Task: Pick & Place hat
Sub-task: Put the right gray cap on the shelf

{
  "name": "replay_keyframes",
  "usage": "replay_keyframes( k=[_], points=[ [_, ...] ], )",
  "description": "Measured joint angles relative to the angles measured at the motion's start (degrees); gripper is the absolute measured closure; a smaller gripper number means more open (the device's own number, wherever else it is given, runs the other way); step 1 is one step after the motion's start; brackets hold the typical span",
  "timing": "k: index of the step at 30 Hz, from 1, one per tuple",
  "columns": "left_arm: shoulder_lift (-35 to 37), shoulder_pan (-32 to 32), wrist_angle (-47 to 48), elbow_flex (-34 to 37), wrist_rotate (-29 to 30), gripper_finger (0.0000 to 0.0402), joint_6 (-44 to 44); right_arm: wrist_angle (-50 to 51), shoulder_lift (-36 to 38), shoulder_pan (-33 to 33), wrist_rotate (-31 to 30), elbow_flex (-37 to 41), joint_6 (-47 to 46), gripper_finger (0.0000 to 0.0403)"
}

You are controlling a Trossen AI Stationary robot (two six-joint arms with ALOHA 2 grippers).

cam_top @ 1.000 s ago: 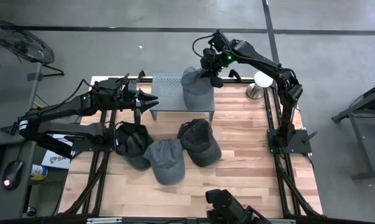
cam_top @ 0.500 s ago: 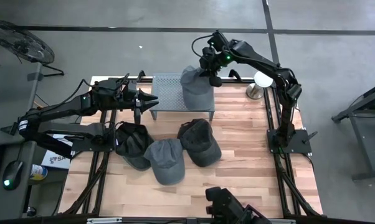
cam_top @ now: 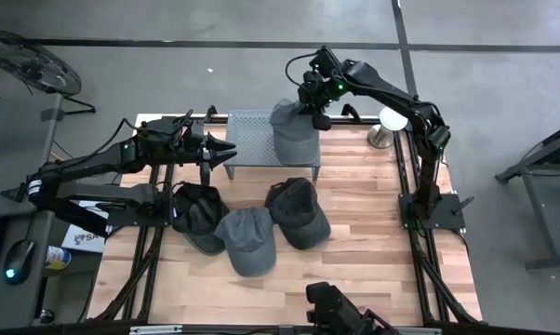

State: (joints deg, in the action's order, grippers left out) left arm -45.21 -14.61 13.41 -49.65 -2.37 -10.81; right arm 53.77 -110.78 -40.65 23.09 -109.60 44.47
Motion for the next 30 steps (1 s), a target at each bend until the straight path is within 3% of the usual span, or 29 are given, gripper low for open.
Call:
replay_keyframes(
  k=[8, 17, 30],
  points=[
    [0.0, 0.0, 0.0, 0.0, 0.0, 0.0294, 0.0, -0.3, 0.0, 1.3, -1.1, 0.0, 0.6, 0.0312],
    [0.0, 0.0, 0.0, 0.0, -0.1, 0.0294, 0.0, -0.5, 0.0, 1.7, -8.0, 0.0, 0.1, 0.025],
    [0.0, 0.0, 0.0, 0.0, -0.2, 0.0294, 0.0, -1.9, 3.7, 1.6, -10.5, -0.3, -4.5, 0.0231]
  ],
)
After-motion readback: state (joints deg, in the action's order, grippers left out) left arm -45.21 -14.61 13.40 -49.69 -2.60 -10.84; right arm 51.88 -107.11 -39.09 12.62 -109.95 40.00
